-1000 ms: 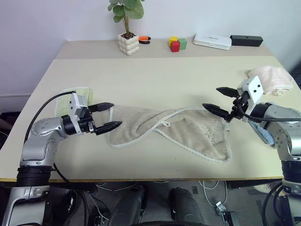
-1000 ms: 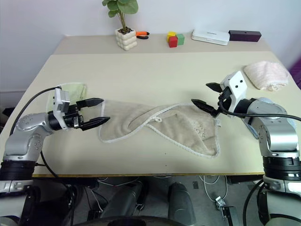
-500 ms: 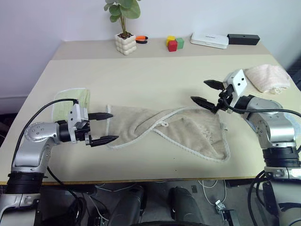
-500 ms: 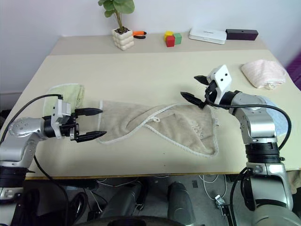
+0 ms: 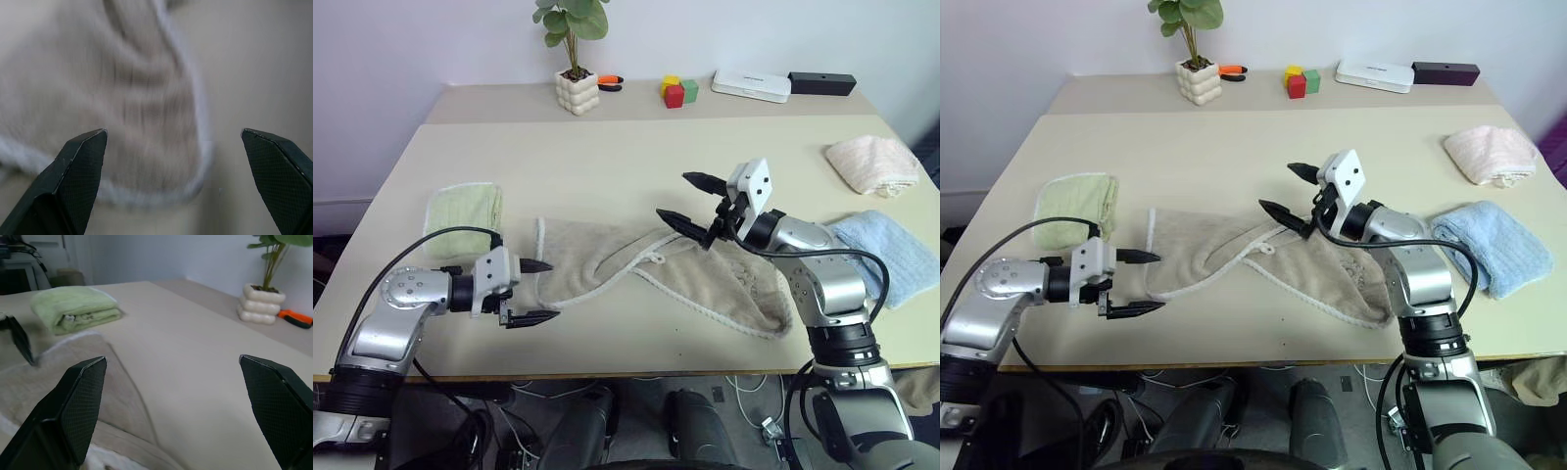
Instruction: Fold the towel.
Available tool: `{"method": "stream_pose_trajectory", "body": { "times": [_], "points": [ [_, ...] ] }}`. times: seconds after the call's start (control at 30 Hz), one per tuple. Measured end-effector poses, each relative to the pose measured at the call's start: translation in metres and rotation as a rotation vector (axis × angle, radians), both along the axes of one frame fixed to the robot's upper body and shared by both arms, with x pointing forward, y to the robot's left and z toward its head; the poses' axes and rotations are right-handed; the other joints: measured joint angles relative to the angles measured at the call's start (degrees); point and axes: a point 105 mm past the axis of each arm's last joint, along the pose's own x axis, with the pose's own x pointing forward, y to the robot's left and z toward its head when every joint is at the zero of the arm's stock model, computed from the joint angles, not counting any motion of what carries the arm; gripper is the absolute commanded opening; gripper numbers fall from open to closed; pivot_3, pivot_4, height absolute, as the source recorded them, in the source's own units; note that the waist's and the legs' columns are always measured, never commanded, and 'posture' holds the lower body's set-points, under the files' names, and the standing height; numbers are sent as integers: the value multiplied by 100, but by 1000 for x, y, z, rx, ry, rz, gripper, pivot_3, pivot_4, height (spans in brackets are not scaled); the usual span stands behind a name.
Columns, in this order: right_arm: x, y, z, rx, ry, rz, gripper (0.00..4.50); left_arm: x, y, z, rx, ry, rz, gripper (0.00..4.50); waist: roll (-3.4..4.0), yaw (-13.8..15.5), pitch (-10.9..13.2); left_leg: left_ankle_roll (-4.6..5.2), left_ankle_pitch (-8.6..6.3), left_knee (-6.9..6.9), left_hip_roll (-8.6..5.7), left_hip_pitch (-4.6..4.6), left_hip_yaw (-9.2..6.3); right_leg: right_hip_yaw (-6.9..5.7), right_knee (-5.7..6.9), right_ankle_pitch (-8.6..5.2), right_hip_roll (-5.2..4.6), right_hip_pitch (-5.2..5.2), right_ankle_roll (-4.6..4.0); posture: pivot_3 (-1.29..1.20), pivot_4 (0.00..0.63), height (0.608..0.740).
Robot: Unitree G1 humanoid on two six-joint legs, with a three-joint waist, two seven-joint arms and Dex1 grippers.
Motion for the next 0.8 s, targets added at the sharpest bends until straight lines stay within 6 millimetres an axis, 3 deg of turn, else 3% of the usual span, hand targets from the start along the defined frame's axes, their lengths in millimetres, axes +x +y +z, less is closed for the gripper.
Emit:
{"method": "stream_pose_trajectory", "body": {
  "times": [0.23,0.33,0.57,0.73,0.8],
  "points": [
    [3,-2,0,22,-4,-48,4409,17,-10,1,31,-101,-68,4500,3,48,-2,0,1,1,0,1,-1,-3,3,3,1,-1,6,0,150,740],
    [2,-3,2,26,-16,-60,4500,18,-13,-1,47,-99,-95,3644,12,47,-8,0,1,3,-1,9,-1,-2,3,5,0,7,9,0,150,740],
    [10,-20,2,1,-41,-165,4500,10,-22,-11,44,-55,-157,95,15,56,-13,0,1,4,0,24,-2,-3,5,0,0,22,2,0,150,740],
    [24,-55,-2,-50,-25,-305,4500,10,-21,-9,1,-32,-132,41,15,40,-12,1,2,2,0,23,-2,-2,5,4,1,16,8,0,150,740],
    [32,-84,-5,-134,-8,-397,4500,17,-21,-4,-78,-28,-64,41,10,55,-8,3,3,5,0,18,-2,-6,4,4,1,14,9,0,150,740]
  ]
}}
